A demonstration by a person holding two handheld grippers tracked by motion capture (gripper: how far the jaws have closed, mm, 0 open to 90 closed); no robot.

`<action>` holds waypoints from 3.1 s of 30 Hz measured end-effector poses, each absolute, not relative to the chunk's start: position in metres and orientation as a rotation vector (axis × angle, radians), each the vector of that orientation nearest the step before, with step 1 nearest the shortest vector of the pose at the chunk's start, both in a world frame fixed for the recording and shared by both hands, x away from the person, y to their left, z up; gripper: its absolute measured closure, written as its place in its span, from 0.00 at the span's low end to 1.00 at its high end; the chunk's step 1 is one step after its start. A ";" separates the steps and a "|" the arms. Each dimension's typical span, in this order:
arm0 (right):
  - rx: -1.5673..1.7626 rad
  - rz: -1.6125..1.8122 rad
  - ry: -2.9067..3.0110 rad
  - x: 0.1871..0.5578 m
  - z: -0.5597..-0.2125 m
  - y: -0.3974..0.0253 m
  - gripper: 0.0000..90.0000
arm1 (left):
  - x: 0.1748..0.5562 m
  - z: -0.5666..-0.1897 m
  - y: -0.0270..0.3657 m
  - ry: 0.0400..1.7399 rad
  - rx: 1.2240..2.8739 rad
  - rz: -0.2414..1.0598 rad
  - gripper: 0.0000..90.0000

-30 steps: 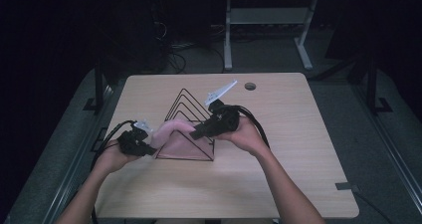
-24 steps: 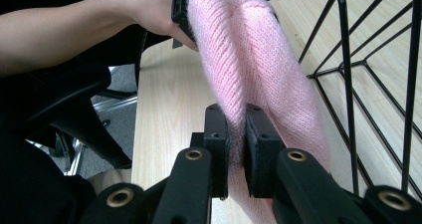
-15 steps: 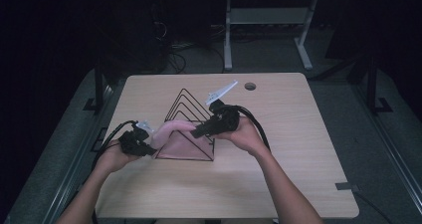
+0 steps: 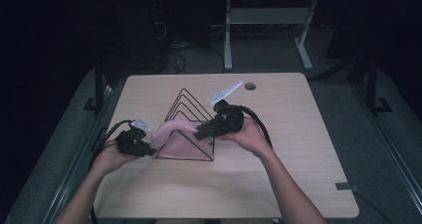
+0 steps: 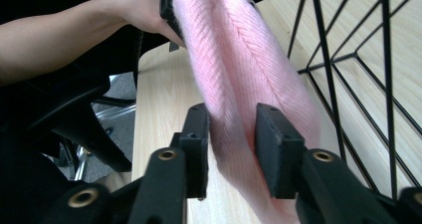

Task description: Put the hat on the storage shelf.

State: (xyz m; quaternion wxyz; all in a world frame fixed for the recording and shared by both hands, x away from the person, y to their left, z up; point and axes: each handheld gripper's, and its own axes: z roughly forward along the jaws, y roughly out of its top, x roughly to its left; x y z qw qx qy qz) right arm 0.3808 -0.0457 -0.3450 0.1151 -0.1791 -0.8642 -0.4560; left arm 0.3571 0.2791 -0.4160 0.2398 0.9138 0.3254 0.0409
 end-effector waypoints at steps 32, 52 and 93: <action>-0.841 -1.338 -2.558 0.374 -0.350 -0.135 0.38 | 0.339 -0.399 0.297 0.912 2.386 0.123 0.46; -1.012 -1.325 -2.546 0.356 -0.375 -0.187 0.35 | 0.327 -0.403 0.303 0.943 2.369 0.157 0.34; -1.272 -1.266 -2.509 0.301 -0.432 -0.264 0.32 | 0.302 -0.420 0.302 0.930 2.339 0.153 0.31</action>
